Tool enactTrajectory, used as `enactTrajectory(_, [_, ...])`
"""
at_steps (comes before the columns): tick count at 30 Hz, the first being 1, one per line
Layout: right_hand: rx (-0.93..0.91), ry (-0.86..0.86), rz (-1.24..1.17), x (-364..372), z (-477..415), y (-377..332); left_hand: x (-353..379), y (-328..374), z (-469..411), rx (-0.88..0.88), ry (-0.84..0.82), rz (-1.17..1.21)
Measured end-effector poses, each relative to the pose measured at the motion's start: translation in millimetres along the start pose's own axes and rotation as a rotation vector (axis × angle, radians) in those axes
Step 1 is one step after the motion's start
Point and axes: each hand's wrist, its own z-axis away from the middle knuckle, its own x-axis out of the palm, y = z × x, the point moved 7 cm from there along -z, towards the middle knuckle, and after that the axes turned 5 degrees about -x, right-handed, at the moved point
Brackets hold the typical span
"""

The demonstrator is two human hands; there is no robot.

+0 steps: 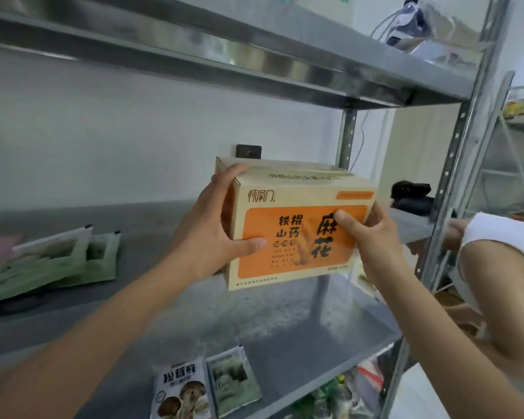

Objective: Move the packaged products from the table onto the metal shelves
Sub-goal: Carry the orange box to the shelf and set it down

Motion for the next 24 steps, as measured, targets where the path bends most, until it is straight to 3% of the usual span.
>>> enactTrajectory(11, [0.026,-0.069,0.071,-49,-153,93,102,-41,-140,-0.081,-0.059,-0.089])
enactTrajectory(24, [0.140,-0.002,0.175,-108,-314,200,219,-98,-304,-0.085,-0.091,-0.063])
